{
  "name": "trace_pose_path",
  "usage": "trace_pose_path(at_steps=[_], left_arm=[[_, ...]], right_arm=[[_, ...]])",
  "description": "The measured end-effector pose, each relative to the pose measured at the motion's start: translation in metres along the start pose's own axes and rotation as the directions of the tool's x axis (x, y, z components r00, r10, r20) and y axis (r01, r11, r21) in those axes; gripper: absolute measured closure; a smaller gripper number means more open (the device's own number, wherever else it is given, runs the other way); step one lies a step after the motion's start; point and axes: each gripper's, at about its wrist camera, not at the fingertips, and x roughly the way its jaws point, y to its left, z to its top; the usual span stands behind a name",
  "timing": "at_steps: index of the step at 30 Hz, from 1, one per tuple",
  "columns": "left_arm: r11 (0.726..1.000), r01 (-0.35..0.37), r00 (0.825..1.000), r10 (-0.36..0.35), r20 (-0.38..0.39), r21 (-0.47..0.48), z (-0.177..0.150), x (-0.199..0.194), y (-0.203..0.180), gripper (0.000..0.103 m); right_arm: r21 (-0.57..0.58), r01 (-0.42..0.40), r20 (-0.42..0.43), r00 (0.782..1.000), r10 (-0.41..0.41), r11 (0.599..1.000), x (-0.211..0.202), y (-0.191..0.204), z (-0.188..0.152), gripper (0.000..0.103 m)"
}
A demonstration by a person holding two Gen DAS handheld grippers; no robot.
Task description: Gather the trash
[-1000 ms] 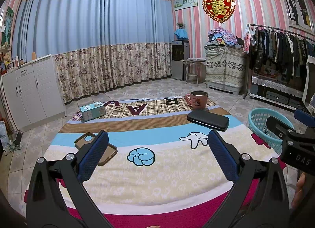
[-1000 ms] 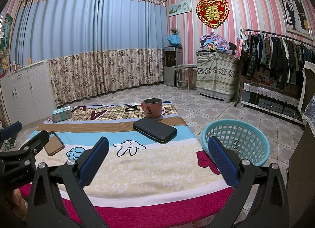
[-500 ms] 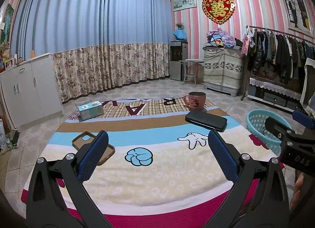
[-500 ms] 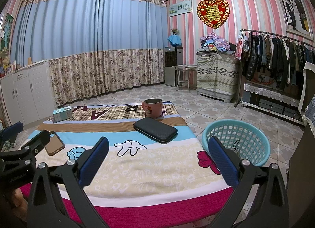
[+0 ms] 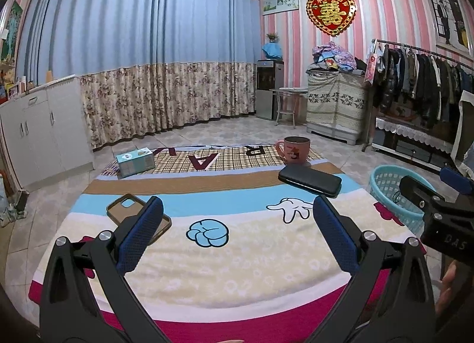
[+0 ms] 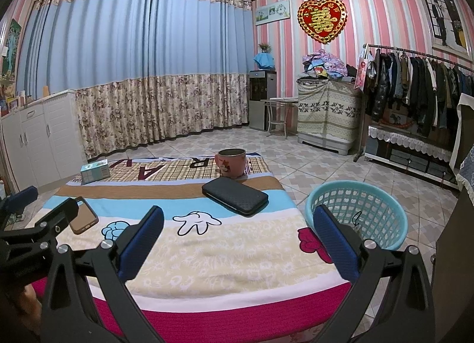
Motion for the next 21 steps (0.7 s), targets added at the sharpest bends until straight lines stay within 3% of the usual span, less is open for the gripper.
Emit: trace_pose_path(at_steps=[21], left_arm=[[1.0,0.002,1.0,-0.002,0.003,0.001,-0.0018,0.0016,0.0018,0.005]], right_arm=[[0.0,0.0,0.001,1.0,0.0,1.0,0.0002,0.0003,-0.001,0.004]])
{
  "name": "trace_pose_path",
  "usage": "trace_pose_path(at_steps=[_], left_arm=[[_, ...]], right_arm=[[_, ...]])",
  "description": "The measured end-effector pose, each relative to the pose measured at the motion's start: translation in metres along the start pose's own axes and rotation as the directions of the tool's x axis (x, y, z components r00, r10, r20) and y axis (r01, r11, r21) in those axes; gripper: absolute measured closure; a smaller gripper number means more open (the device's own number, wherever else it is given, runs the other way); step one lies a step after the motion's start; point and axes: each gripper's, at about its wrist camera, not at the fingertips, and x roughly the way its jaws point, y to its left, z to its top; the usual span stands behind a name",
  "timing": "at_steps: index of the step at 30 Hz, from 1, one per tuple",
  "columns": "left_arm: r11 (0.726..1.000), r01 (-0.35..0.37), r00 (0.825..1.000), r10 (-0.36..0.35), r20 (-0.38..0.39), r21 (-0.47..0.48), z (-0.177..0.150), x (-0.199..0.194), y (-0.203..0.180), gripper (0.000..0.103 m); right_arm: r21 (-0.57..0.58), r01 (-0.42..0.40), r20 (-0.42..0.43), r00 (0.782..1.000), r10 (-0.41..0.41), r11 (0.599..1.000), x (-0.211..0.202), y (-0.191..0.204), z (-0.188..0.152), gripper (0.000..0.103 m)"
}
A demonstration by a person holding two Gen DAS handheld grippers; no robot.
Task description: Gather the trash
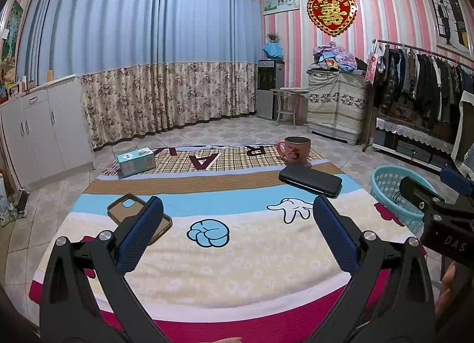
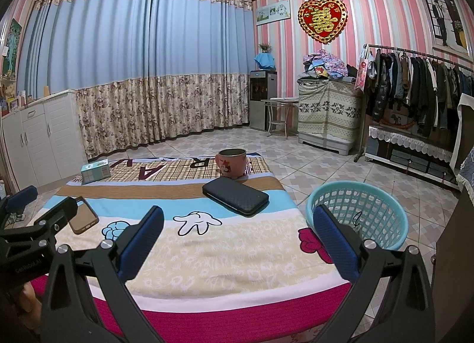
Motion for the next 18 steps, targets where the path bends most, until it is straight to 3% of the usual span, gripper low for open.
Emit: trace_pose_path(at_steps=[18], left_arm=[[1.0,0.005,1.0,-0.005,0.004,0.031,-0.0067,-0.002,-0.0031,0.005]], right_arm=[[-0.001,0.001,0.0,1.0,-0.001,1.0,0.0,-0.0001,-0.0009,0.004]])
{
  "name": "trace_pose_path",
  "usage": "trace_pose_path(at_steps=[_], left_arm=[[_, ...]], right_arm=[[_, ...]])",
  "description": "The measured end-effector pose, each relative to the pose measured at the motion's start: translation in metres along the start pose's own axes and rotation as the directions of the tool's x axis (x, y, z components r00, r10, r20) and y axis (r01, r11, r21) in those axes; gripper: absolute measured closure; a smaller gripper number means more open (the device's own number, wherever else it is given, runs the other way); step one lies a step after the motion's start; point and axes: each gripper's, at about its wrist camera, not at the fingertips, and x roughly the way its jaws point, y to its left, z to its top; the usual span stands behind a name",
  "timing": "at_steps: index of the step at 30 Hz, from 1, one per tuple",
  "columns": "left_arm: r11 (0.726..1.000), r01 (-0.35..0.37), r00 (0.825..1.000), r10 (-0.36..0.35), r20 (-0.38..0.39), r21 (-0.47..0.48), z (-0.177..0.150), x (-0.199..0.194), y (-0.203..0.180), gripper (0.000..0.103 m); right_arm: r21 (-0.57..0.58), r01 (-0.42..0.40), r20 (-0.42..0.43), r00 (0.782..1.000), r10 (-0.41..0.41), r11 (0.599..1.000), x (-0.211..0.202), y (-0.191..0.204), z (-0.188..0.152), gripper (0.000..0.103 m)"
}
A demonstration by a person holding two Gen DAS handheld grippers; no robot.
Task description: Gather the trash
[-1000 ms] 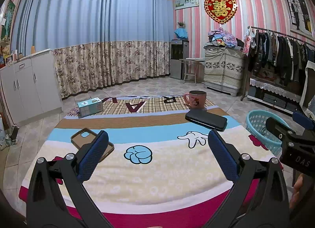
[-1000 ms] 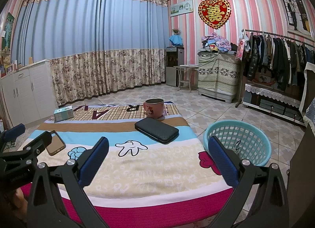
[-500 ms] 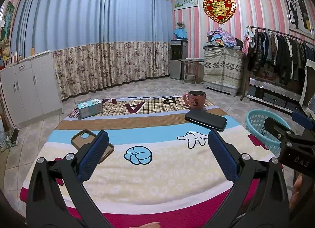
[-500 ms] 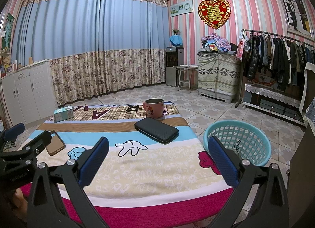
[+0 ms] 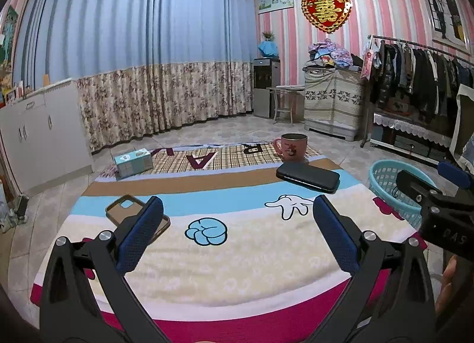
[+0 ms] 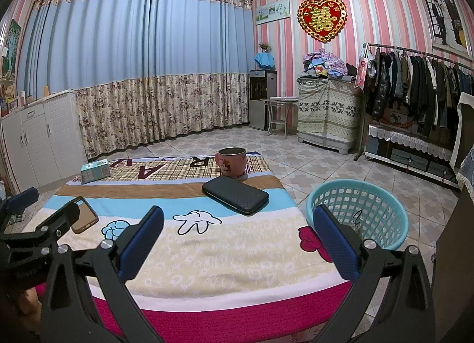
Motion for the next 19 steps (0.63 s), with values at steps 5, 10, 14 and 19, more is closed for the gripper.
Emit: trace_pose_path(at_steps=[5,10,14,19], left_arm=[[1.0,0.006,1.0,-0.006,0.012,0.01,0.0003,-0.0034,-0.0045,0.005],[1.0,-0.007,1.0,0.007,0.01,-0.005,0.0009,-0.0039,-0.0036,0.005],[0.999,-0.009,1.0,0.008,-0.003,-0.048,0.0015,-0.0017,0.0037,0.005],[0.999,-0.024,1.0,0.024,0.002,-0.034,0.0018,-0.0028,0.0023,0.005]], right_arm=[[0.002,0.0,0.003,1.0,0.0,1.0,0.0001,0.0004,0.0007,0.004],[0.001,-0.001,0.0,1.0,0.001,1.0,-0.0002,-0.0008,-0.0006,0.004],[0.003,-0.002,0.001,1.0,0.002,1.0,0.0001,0.0006,0.0003,0.004],[0.002,-0.003,0.0,1.0,0.003,1.0,-0.0003,0.0004,-0.0006,0.004]])
